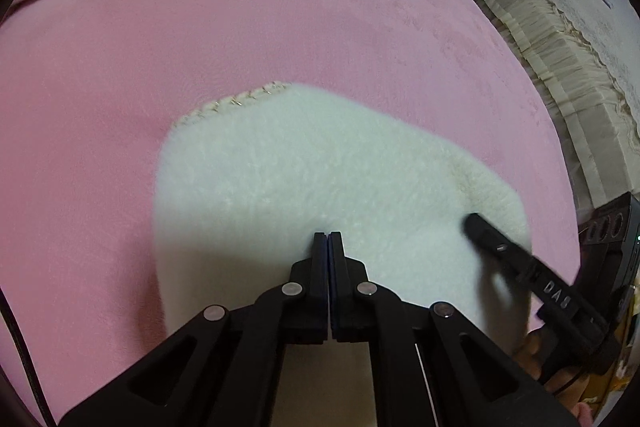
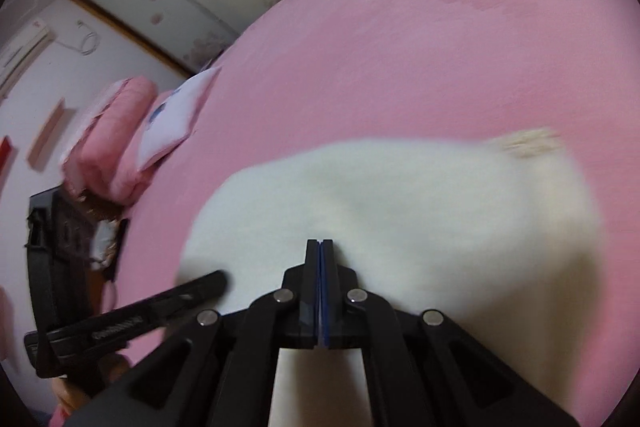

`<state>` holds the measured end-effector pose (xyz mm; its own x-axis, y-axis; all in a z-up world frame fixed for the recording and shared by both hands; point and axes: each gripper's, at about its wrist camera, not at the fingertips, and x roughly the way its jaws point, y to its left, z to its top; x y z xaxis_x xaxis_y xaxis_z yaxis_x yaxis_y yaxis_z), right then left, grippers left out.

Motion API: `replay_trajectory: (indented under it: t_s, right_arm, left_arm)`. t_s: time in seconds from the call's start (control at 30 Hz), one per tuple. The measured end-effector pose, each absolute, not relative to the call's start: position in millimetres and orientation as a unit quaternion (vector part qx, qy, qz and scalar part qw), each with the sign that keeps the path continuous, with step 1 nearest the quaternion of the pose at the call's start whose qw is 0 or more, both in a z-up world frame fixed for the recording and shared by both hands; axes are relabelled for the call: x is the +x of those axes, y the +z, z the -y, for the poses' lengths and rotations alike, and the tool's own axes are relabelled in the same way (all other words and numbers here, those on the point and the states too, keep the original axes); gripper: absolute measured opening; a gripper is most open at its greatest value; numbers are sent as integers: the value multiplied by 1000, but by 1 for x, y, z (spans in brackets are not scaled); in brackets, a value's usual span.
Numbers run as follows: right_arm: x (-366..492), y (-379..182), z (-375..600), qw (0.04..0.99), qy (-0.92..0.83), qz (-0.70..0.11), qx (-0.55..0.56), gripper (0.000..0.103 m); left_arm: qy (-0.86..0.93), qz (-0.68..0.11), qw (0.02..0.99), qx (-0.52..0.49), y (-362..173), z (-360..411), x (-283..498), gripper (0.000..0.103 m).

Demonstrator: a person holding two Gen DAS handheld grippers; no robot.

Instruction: Fold large clothes

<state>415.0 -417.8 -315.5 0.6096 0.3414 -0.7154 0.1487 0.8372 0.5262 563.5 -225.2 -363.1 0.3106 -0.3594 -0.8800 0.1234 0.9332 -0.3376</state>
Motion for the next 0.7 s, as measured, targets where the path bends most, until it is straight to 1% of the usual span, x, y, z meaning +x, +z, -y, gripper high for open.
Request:
replay_trajectory:
  t_s: [0.13,0.17,0.23,0.27,0.3,0.4,0.47,0.53,0.57,0.6,0.7]
  right_arm:
    - [391,-312,454,842,14,-435,319,0]
    - [386,-308,459,836,15,-440,326,0]
    - [374,-298,466,828,25,-450,333,0]
    - [367,-293,468,825,31,-454,334,2]
    - [361,-287,468,824,39,-456,335,6]
    - [347,-280,447,812,95,-470,333,6]
    - [339,-286,422,794,137,-499,320,6]
    - [334,-296,401,793,138,-523,281,6]
    - [330,-300,391,804,125,-523,255,5]
    - [329,-300,386,816,109,-513,244,0]
    - [324,-303,390,831,67,-490,255,0]
  left_arm:
    - [-121,-560,815,-83,-339,212,557,1]
    - [-111,-561,817,-72,-333,209,555,3]
    - [-108,-568,813,-64,-325,206,551,7]
    - [-108,-571,811,-64,-320,199,547,10]
    - [-110,-575,808,-68,-316,196,543,15]
    - [-129,-584,797,-80,-308,199,531,24]
    - [-142,-592,789,-79,-308,206,518,24]
    - [-134,-591,793,-58,-309,217,508,24]
    - [-130,-584,800,-46,-307,224,504,24]
    - [-124,-578,806,-26,-307,229,501,24]
    - [-112,-575,811,-5,-303,231,496,24]
